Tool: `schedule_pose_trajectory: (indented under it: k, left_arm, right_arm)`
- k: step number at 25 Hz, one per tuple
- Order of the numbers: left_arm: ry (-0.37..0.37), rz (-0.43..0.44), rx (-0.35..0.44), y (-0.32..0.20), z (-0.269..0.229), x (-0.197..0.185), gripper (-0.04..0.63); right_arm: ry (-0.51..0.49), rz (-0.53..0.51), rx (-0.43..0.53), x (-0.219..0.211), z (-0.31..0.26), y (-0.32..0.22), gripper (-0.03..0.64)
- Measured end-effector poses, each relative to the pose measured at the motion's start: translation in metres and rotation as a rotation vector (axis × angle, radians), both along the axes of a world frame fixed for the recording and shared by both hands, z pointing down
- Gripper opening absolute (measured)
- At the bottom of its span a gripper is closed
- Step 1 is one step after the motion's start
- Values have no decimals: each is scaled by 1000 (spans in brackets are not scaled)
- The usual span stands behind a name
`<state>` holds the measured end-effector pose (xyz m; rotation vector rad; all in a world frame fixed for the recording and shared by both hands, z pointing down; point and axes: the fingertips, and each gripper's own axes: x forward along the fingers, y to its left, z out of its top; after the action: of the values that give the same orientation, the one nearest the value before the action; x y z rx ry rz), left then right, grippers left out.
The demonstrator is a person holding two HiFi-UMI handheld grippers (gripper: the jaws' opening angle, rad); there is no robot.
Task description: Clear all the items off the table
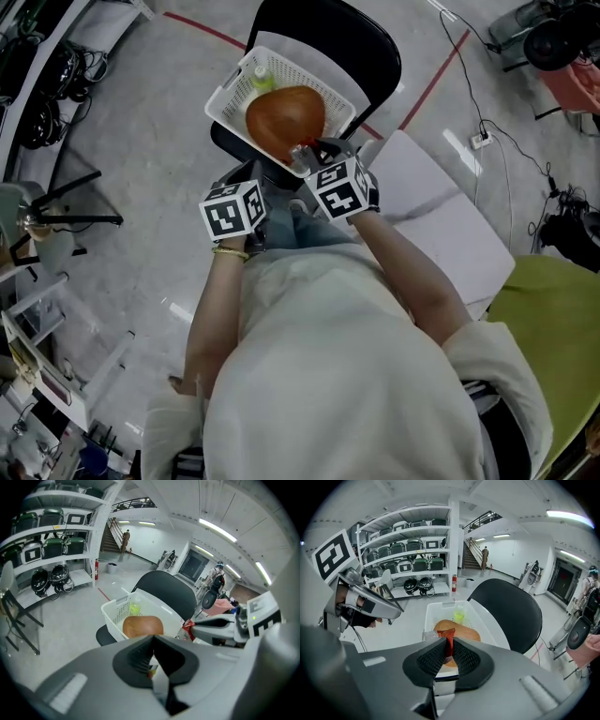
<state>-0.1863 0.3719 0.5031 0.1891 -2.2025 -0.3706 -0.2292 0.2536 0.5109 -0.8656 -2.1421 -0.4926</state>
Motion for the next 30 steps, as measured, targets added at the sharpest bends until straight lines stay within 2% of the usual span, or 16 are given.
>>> schedule_pose_trajectory:
  k: [7, 17, 30]
  left_arm:
    - [11, 69, 9, -1, 7, -29, 9]
    - [62, 164, 14, -6, 23, -61, 9]
    - [143, 238, -5, -1, 55, -80, 9]
  right_arm:
    - [19, 62, 10, -14, 11, -2, 40]
    - [69, 158, 34, -38, 32, -10, 40]
    - [151, 220, 45, -52, 77, -3, 41]
